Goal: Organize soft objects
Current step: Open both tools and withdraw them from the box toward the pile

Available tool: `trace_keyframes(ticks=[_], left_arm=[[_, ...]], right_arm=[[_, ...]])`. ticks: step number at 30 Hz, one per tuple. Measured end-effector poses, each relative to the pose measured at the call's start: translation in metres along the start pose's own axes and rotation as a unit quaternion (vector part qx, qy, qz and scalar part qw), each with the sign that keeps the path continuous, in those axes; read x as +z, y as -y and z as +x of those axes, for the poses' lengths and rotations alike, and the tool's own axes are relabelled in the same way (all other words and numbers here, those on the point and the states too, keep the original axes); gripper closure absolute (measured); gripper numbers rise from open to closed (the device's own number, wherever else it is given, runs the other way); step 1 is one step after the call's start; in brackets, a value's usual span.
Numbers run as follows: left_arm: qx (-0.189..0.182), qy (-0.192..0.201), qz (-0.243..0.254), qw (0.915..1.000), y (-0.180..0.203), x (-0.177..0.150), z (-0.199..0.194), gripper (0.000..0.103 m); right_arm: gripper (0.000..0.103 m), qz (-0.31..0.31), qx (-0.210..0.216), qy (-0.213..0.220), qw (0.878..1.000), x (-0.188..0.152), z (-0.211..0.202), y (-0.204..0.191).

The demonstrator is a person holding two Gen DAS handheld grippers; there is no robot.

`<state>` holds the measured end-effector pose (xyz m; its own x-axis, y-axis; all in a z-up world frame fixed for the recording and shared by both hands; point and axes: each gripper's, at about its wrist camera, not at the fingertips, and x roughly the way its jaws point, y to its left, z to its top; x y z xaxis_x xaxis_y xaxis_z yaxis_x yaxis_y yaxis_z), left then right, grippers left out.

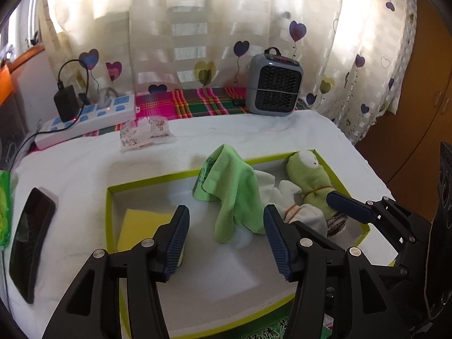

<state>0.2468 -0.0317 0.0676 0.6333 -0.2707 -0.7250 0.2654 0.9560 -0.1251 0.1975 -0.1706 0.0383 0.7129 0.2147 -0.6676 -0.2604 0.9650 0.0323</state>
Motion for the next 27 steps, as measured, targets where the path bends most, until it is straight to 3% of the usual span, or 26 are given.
trace_keyframes(ticks=[27], left_arm=[[0.038, 0.038, -0.019, 0.9984, -0.020, -0.056, -0.070, 0.045]], right_arm=[[0.041, 0.039, 0.018, 0.024, 0.999, -0.030, -0.049, -0.004]])
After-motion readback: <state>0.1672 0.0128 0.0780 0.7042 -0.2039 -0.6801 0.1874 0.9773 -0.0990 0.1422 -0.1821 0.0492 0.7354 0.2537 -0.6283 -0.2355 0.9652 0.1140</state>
